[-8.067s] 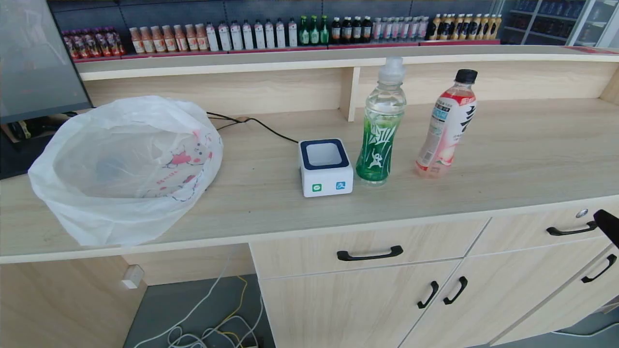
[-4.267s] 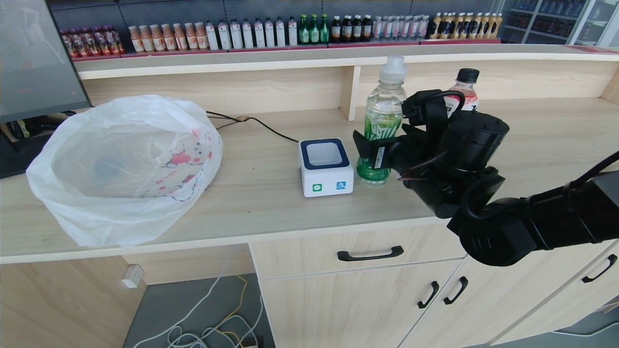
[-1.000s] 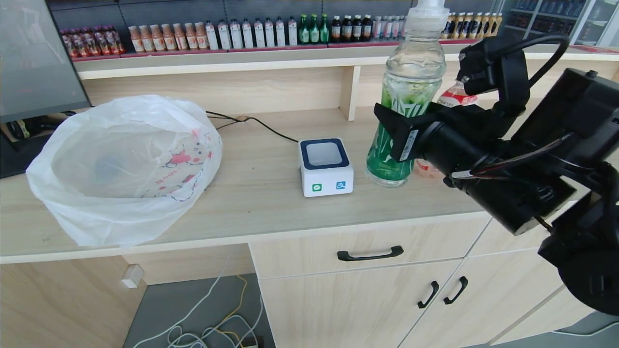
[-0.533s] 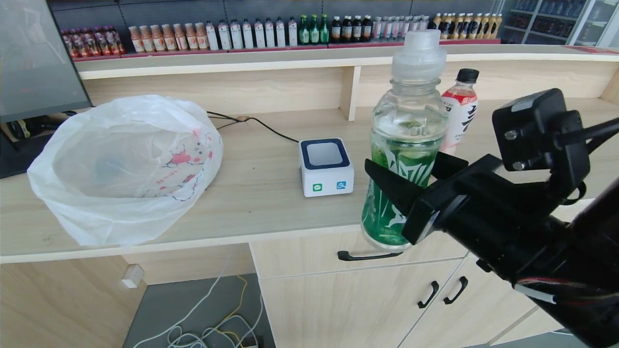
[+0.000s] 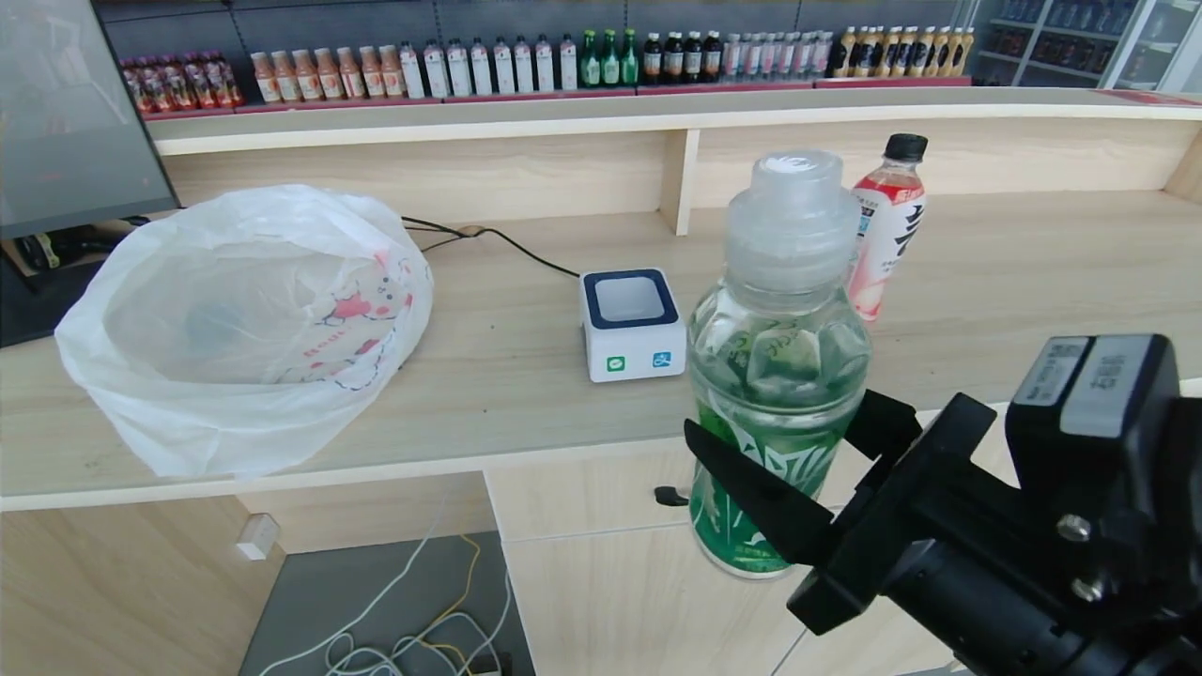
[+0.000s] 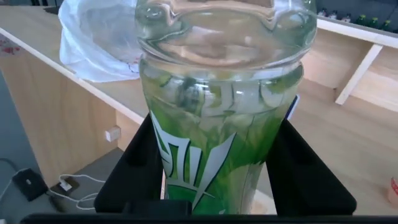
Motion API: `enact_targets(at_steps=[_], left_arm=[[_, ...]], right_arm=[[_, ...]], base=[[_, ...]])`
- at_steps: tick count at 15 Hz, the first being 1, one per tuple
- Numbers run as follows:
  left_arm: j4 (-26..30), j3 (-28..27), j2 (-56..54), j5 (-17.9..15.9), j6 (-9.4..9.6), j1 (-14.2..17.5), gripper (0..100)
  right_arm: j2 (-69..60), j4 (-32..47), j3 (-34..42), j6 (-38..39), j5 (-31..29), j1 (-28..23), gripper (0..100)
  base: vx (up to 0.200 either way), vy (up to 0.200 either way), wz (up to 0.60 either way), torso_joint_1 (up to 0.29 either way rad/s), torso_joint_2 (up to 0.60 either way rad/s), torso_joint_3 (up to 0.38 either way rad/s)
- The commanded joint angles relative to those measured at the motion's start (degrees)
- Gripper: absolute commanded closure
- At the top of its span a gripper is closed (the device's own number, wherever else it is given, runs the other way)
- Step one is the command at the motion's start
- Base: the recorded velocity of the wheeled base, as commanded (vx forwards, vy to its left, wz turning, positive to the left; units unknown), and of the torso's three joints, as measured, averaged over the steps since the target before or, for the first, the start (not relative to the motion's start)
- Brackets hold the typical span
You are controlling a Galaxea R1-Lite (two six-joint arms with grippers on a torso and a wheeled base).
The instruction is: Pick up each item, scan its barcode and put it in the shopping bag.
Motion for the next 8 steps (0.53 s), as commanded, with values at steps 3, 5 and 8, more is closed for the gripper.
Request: enact_targets(at_steps=[3, 5, 8], left_arm=[[-0.01, 0.0, -0.01, 0.0, -0.02, 0.01, 0], [-0.01, 0.0, -0.01, 0.0, -0.02, 0.01, 0], [-0.01, 0.0, -0.01, 0.0, -0.02, 0.01, 0]], right_arm=[[3.9, -3.88, 0.55, -4.61, 0.23, 6.62, 100], [4.16, -5.9, 0.81, -14.01, 1.9, 7.41, 100], [3.37, -7.4, 1.08, -25.0, 4.36, 10.49, 100]], base=[[0.0, 0.0, 0.0, 0.0, 0.0, 0.0], [0.0, 0.0, 0.0, 0.0, 0.0, 0.0], [0.0, 0.0, 0.0, 0.0, 0.0, 0.0]])
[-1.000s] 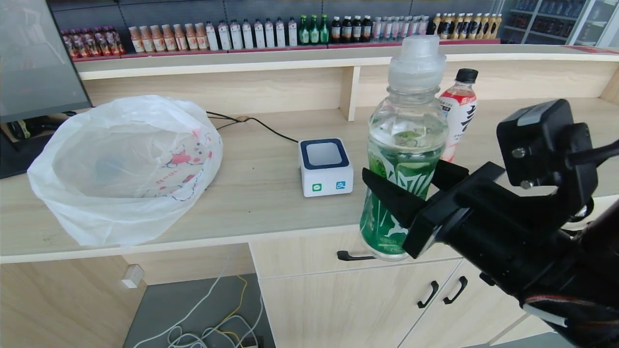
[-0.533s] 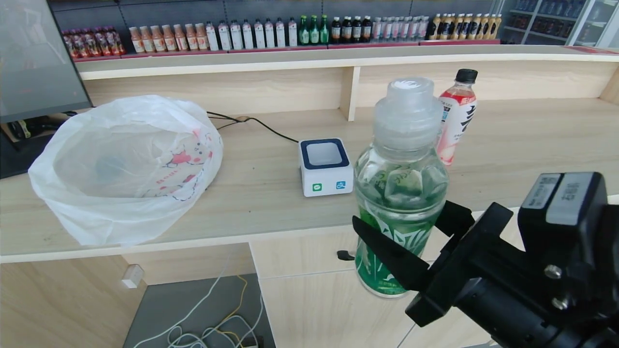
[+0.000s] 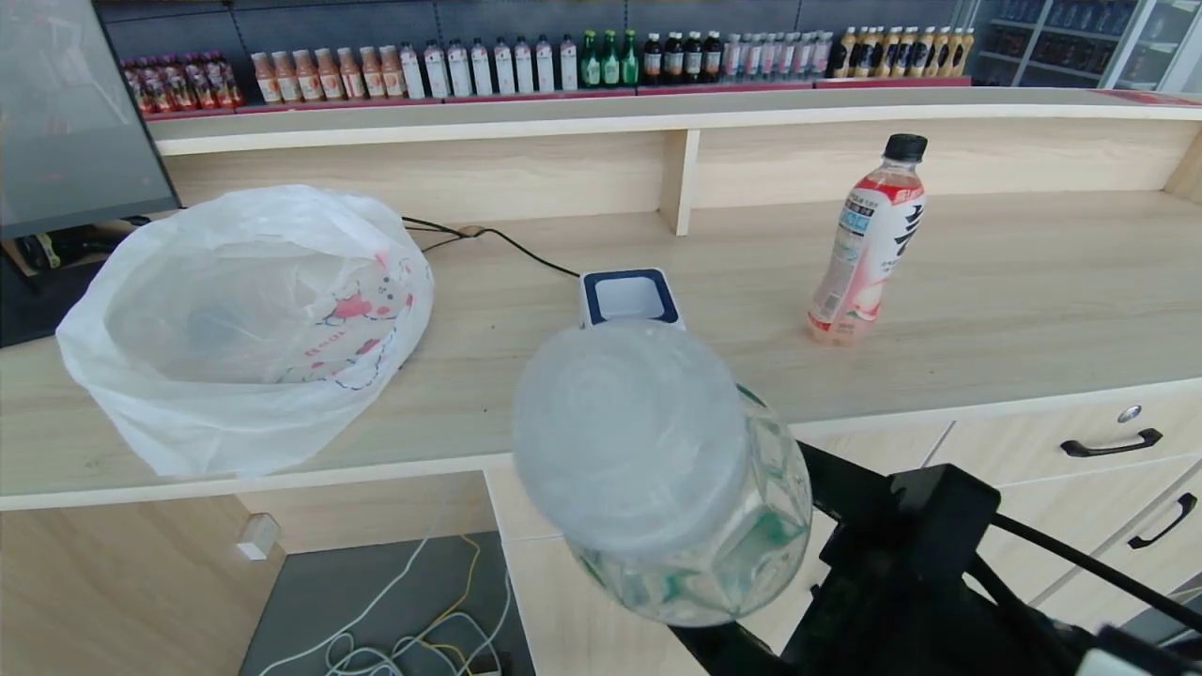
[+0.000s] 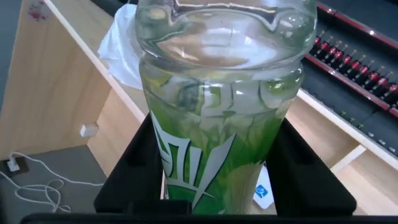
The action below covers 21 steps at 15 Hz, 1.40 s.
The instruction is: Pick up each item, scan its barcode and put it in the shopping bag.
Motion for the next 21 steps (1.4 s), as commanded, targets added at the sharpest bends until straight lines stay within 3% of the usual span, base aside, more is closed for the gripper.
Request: enact_targets(at_steps=[1, 2, 6, 11, 21], left_arm=[[-0.01, 0.0, -0.01, 0.0, -0.02, 0.01, 0], [-0.01, 0.0, -0.01, 0.0, -0.02, 0.01, 0], [-0.01, 0.0, -0.01, 0.0, -0.02, 0.01, 0], [-0.01, 0.0, -0.01, 0.0, -0.02, 0.01, 0], [-0.01, 0.0, -0.01, 0.0, -0.02, 0.01, 0]], right_arm=[[-0.11, -0.1, 0.97, -3.23, 2.29, 1.96, 100], [-0.19, -0.1, 1.32, -8.86, 6.33, 2.31, 100], [-0.19, -0.18, 1.41, -10.0, 6.42, 2.31, 100], [-0.11, -0.89, 1.32, -23.54, 6.51, 2.22, 100], [4.38, -0.54, -4.92, -26.88, 7.04, 1.17, 100]], base=[[0.0, 0.0, 0.0, 0.0, 0.0, 0.0], [0.0, 0.0, 0.0, 0.0, 0.0, 0.0], [0.0, 0.0, 0.0, 0.0, 0.0, 0.0], [0.0, 0.0, 0.0, 0.0, 0.0, 0.0], [0.0, 0.0, 0.0, 0.0, 0.0, 0.0]])
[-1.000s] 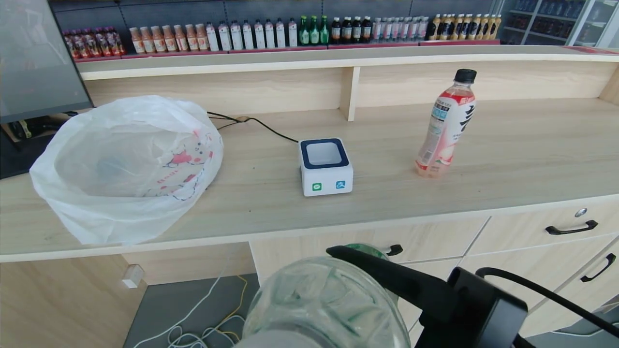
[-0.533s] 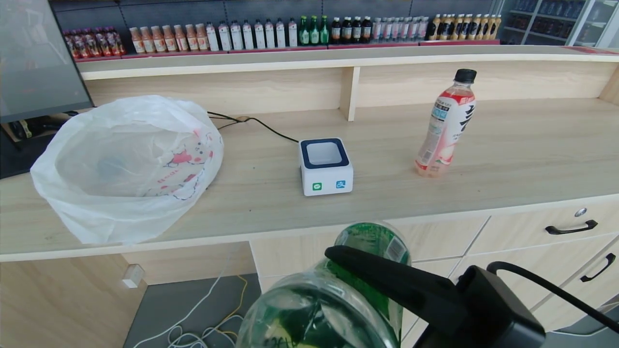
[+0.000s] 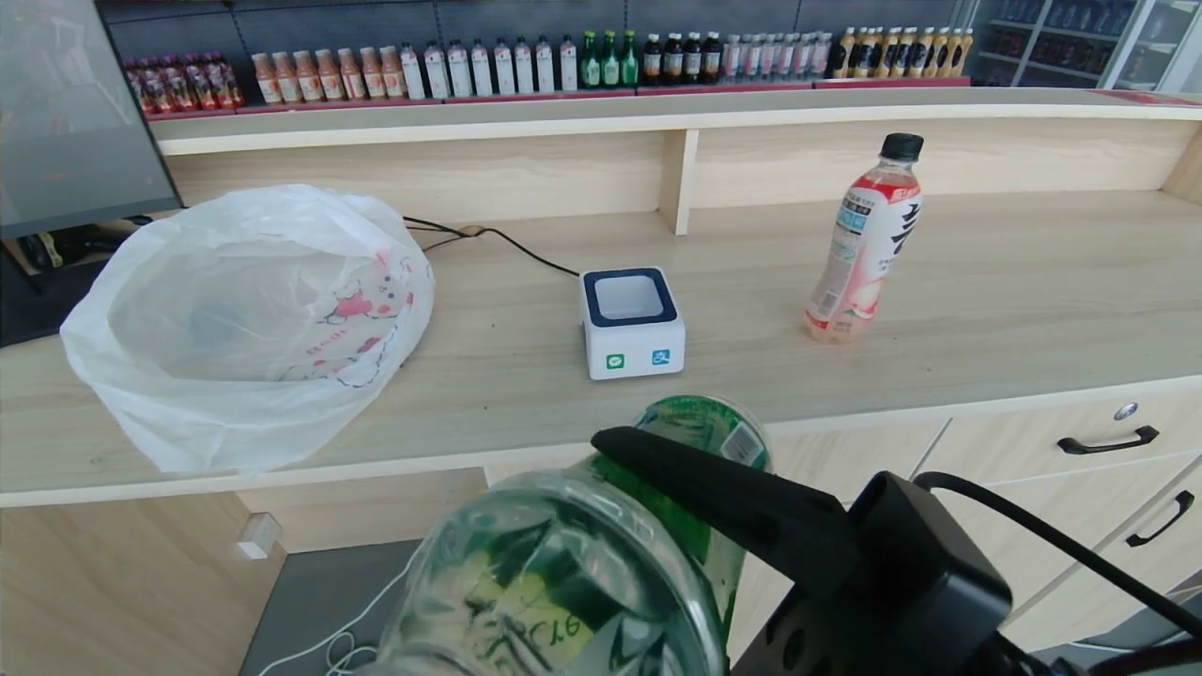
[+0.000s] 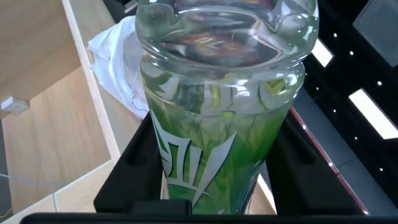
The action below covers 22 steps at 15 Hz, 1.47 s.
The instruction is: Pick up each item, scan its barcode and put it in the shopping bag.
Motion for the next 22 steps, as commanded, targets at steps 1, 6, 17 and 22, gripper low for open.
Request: enact_targets(at_steps=[1, 6, 17, 22], left_arm=[[-0.01, 0.0, -0.01, 0.02, -0.02, 0.01, 0], [-0.01, 0.0, -0.01, 0.02, -0.02, 0.01, 0], [-0.01, 0.0, -0.01, 0.02, -0.02, 0.01, 0], [-0.01, 0.0, -0.01, 0.02, -0.02, 0.01, 0]], right_arm=[[4.04, -1.04, -2.19, -0.43, 1.48, -1.68, 100], [4.48, -5.09, -2.37, -18.89, 1.66, -2.11, 100], [4.39, -5.09, -0.79, -27.15, 1.83, -0.36, 100], [4.48, -5.09, -0.87, -29.17, 1.92, -0.36, 100]], base=[[0.0, 0.0, 0.0, 0.0, 0.0, 0.0], [0.0, 0.0, 0.0, 0.0, 0.0, 0.0], [0.0, 0.0, 0.0, 0.0, 0.0, 0.0], [0.0, 0.0, 0.0, 0.0, 0.0, 0.0]])
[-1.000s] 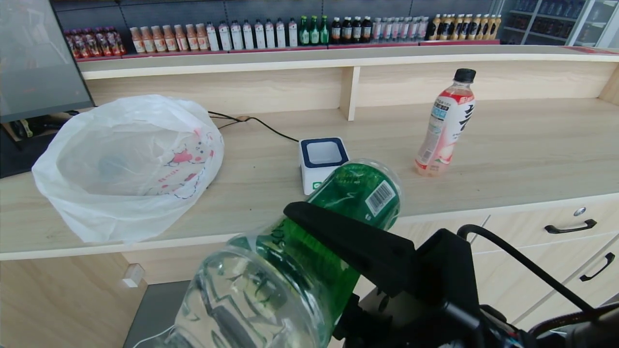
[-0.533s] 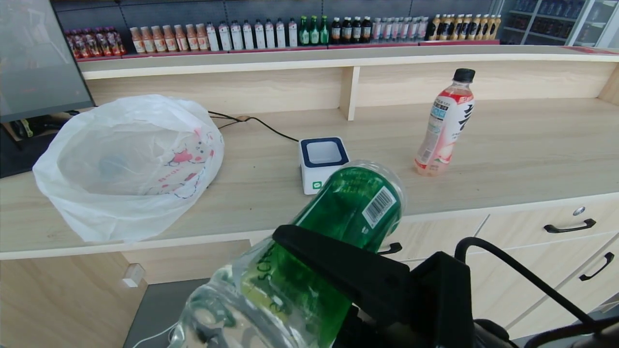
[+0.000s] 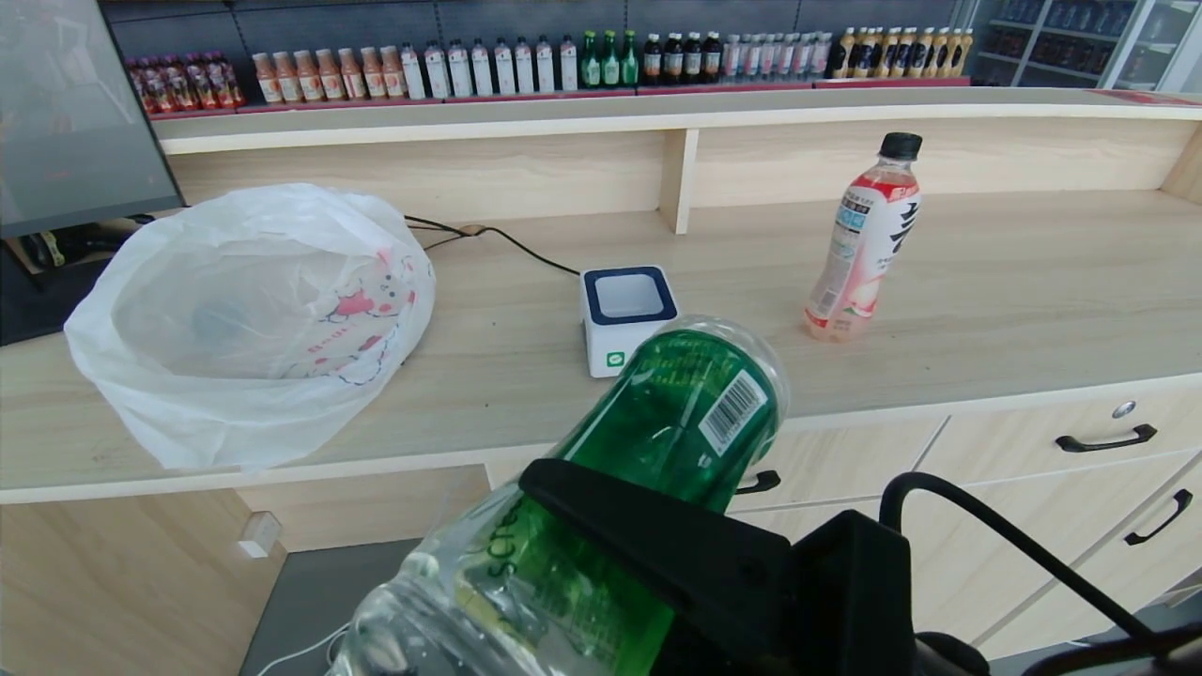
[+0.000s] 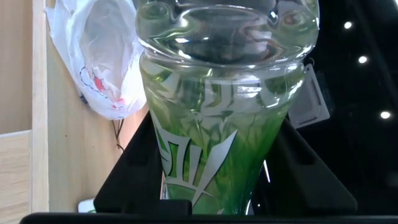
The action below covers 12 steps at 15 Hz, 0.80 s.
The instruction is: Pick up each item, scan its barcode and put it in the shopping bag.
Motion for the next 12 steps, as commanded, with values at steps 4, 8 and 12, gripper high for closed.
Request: enact_targets(at_steps=[4, 8, 12], left_arm=[[0.01, 0.0, -0.01, 0.0, -0.02, 0.04, 0], [0.01, 0.0, -0.01, 0.0, -0.02, -0.05, 0], [0.01, 0.0, -0.01, 0.0, -0.02, 0.04, 0]], right_arm=[[0.13, -0.04, -0.07, -0.11, 0.01, 0.03, 100], [0.13, -0.04, -0.07, -0.11, -0.08, 0.03, 100], [0.13, -0.13, -0.07, 0.15, 0.01, 0.03, 100]], base=[[0.0, 0.0, 0.0, 0.0, 0.0, 0.0], [0.0, 0.0, 0.0, 0.0, 0.0, 0.0], [0.0, 0.0, 0.0, 0.0, 0.0, 0.0]])
